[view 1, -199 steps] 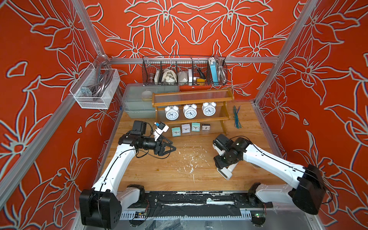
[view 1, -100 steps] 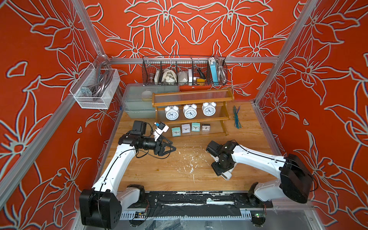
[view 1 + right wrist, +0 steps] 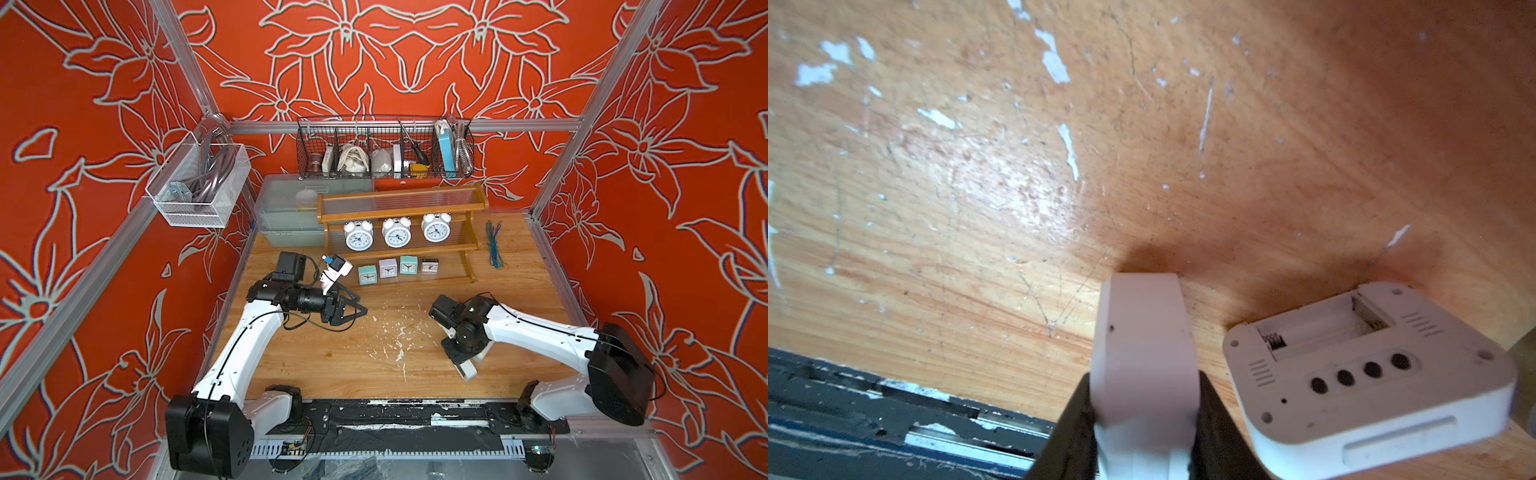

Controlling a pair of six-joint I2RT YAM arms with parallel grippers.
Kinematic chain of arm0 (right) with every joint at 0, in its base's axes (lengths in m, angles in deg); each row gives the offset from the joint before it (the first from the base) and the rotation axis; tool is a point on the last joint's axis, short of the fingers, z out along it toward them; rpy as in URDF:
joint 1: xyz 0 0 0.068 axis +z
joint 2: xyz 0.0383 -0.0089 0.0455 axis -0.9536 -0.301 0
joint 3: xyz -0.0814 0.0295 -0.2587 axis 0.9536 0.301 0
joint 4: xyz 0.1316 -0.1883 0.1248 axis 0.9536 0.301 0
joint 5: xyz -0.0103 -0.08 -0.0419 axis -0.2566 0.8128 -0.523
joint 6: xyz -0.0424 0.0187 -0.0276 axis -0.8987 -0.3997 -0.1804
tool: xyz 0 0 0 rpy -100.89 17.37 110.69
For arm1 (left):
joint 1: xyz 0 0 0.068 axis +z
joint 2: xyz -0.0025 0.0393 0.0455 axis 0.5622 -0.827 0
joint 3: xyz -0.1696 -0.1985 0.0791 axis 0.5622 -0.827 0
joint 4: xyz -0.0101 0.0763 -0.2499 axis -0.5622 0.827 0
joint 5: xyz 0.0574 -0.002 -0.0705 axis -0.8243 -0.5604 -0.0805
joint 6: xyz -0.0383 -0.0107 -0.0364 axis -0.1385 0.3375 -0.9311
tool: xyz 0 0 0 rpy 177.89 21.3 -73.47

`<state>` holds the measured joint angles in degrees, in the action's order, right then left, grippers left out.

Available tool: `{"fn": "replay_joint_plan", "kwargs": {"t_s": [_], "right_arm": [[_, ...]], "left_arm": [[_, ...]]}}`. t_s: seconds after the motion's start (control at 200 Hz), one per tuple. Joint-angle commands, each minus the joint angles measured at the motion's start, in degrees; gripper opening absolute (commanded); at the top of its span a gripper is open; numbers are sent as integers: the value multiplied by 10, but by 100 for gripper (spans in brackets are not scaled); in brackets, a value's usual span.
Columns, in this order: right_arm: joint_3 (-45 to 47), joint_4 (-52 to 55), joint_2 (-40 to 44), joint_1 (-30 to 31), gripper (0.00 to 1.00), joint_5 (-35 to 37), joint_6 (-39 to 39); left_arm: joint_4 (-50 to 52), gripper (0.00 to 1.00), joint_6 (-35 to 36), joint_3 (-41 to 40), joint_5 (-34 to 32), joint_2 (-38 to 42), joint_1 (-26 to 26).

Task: Place the alarm clocks on the shelf by style
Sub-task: Pick up the alarm from the center of the board.

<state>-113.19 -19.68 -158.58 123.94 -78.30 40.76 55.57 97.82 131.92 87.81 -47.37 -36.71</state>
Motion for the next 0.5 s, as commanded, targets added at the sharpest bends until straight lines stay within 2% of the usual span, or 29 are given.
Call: {"fn": "replay_joint_plan", "kwargs": {"t_s": [0.0, 0.165, 0.495], "right_arm": [[-11, 1, 16, 3, 28, -9, -18], [-54, -20, 35, 3, 28, -57, -63], [-151, -99, 46, 3, 28, -224, -140]], "left_arm": [[15, 75, 7, 0, 19, 1, 5], [15, 77, -1, 2, 25, 1, 5], [16, 80, -18, 5, 29, 13, 3]]}}
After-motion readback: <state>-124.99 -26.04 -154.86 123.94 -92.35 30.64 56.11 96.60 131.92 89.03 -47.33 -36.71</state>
